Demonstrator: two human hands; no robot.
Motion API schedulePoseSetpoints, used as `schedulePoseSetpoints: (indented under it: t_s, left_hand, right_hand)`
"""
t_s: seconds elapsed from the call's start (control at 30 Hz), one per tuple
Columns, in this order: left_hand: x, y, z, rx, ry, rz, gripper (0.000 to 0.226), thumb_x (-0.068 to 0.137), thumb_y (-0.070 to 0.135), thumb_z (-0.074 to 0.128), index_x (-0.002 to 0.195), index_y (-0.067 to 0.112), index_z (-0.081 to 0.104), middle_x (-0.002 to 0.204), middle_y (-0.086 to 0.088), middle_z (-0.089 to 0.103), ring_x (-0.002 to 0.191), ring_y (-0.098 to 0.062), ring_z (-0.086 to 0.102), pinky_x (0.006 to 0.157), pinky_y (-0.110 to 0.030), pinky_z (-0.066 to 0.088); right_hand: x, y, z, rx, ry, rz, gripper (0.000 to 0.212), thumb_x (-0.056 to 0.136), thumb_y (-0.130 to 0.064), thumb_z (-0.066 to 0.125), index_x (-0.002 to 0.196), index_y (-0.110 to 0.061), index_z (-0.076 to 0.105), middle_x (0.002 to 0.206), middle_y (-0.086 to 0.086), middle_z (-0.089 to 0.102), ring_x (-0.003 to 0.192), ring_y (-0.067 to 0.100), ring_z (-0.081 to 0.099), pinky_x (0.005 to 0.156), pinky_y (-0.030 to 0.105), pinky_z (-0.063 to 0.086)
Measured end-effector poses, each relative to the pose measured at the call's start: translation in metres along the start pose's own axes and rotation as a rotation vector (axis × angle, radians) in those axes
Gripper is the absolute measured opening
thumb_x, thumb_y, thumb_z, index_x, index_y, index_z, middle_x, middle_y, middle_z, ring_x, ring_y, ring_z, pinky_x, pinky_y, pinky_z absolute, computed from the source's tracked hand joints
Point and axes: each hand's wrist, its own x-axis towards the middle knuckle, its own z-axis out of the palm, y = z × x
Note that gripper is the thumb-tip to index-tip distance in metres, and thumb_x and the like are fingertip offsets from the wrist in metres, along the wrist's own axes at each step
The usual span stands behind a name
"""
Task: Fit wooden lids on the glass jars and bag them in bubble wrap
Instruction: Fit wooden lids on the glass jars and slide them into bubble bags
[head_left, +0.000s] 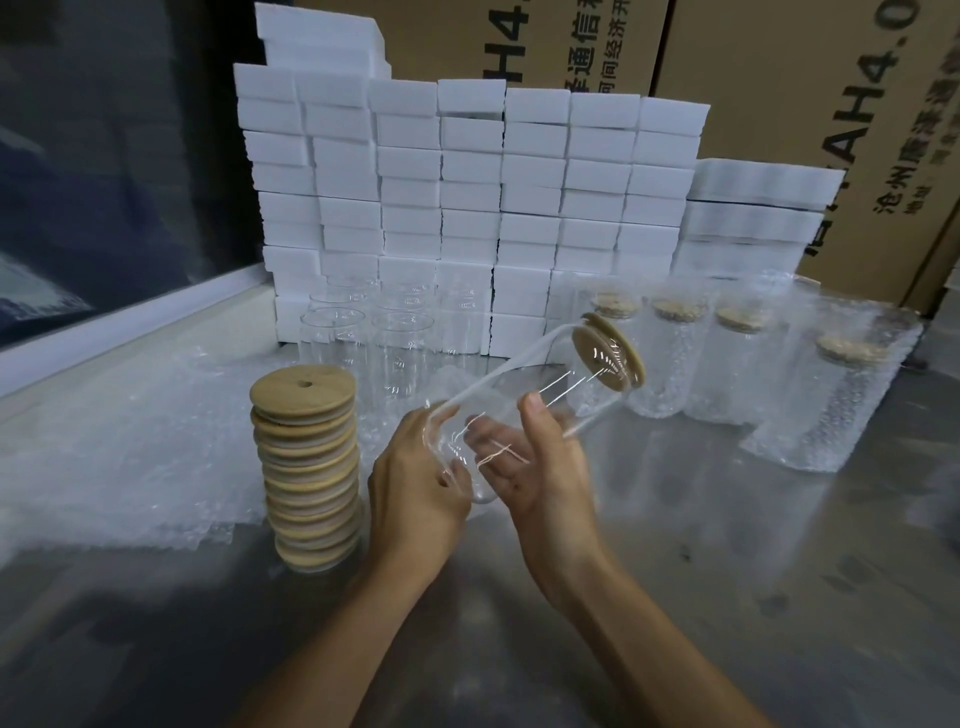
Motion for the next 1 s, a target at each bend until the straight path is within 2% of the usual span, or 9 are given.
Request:
schedulePoseSetpoints:
  t_s: [0.13, 0.23, 0.33, 0.5, 0.57, 0.63, 0.73, 0.87, 1.0]
  left_hand:
    - [0.004, -0.001, -0.005, -0.075, -0.046, 0.041, 0.070, 0.068, -0.010, 0.066, 0.128, 0.026, 0.061, 0.128, 0.018, 0.055, 0.083, -0.026, 0.067, 0.076, -0.023, 0.051]
    - [0.000, -0.001, -0.003, -0.048, -0.206, 0.020, 0.071, 0.071, -0.004, 0.066, 0.129, 0.036, 0.058, 0.128, 0.016, 0.060, 0.074, -0.004, 0.065, 0.071, -0.012, 0.049]
    - [-0.008, -0.001, 0.001, 0.050, -0.322, 0.003, 0.068, 0.072, -0.001, 0.058, 0.127, 0.040, 0.055, 0.105, 0.011, 0.067, 0.069, -0.008, 0.060, 0.062, -0.006, 0.039]
    - [-0.005, -0.002, -0.001, -0.054, -0.304, -0.087, 0.082, 0.073, -0.002, 0.058, 0.138, 0.046, 0.043, 0.115, 0.014, 0.061, 0.095, -0.009, 0.062, 0.083, -0.020, 0.048]
    - [0.000, -0.001, -0.002, -0.102, -0.224, -0.087, 0.078, 0.072, -0.004, 0.063, 0.138, 0.035, 0.048, 0.122, 0.021, 0.054, 0.110, -0.006, 0.058, 0.088, -0.011, 0.044]
    - [0.002, -0.003, -0.002, -0.195, -0.192, -0.088, 0.078, 0.070, -0.012, 0.062, 0.137, 0.026, 0.051, 0.133, 0.017, 0.052, 0.121, -0.011, 0.055, 0.100, -0.023, 0.046]
    - [0.002, -0.004, -0.004, -0.229, -0.219, -0.107, 0.081, 0.071, -0.012, 0.065, 0.141, 0.026, 0.048, 0.139, 0.000, 0.056, 0.115, -0.042, 0.057, 0.094, -0.041, 0.051]
    - [-0.003, -0.005, -0.004, -0.069, -0.226, 0.057, 0.089, 0.074, -0.011, 0.062, 0.150, 0.028, 0.034, 0.151, 0.017, 0.033, 0.131, -0.021, 0.047, 0.099, -0.010, 0.038]
    - [-0.004, 0.000, -0.002, -0.081, -0.187, 0.025, 0.086, 0.076, -0.008, 0.062, 0.150, 0.026, 0.034, 0.152, 0.019, 0.032, 0.126, -0.026, 0.053, 0.102, -0.039, 0.047]
  right_hand:
    - [0.003, -0.005, -0.001, 0.116, -0.100, 0.094, 0.056, 0.063, -0.057, 0.075, 0.101, -0.017, 0.064, 0.106, 0.014, 0.068, 0.098, 0.023, 0.063, 0.093, 0.037, 0.046]
    - [0.001, -0.008, -0.006, 0.276, -0.197, 0.140, 0.054, 0.081, -0.055, 0.065, 0.108, -0.008, 0.066, 0.106, 0.016, 0.065, 0.102, 0.031, 0.063, 0.106, 0.051, 0.042]
    - [0.003, -0.012, -0.010, 0.300, -0.186, 0.102, 0.058, 0.077, -0.057, 0.069, 0.109, -0.010, 0.061, 0.112, 0.016, 0.058, 0.112, 0.033, 0.051, 0.117, 0.054, 0.030]
    - [0.010, -0.008, -0.010, 0.104, -0.194, -0.096, 0.033, 0.069, -0.055, 0.081, 0.086, -0.028, 0.075, 0.092, -0.002, 0.074, 0.087, 0.010, 0.070, 0.078, 0.022, 0.053]
    - [0.013, -0.002, -0.012, -0.010, -0.110, -0.118, 0.063, 0.058, -0.063, 0.087, 0.101, -0.021, 0.068, 0.104, 0.006, 0.073, 0.102, 0.019, 0.070, 0.093, 0.037, 0.054]
    - [0.014, 0.003, -0.016, -0.073, -0.075, -0.097, 0.092, 0.051, -0.063, 0.091, 0.121, -0.014, 0.057, 0.122, 0.015, 0.068, 0.118, 0.029, 0.065, 0.109, 0.053, 0.045]
    - [0.015, 0.006, -0.025, -0.126, -0.083, -0.088, 0.091, 0.052, -0.053, 0.094, 0.128, -0.028, 0.051, 0.137, 0.010, 0.061, 0.127, 0.024, 0.060, 0.112, 0.052, 0.044]
    - [0.016, 0.007, -0.028, -0.281, -0.204, -0.260, 0.066, 0.081, -0.016, 0.083, 0.135, -0.021, 0.045, 0.122, -0.020, 0.069, 0.117, -0.003, 0.062, 0.091, 0.014, 0.052]
    - [0.015, 0.015, -0.029, -0.479, -0.163, -0.294, 0.053, 0.082, 0.002, 0.080, 0.128, -0.009, 0.058, 0.122, 0.003, 0.071, 0.119, 0.016, 0.065, 0.104, 0.040, 0.052]
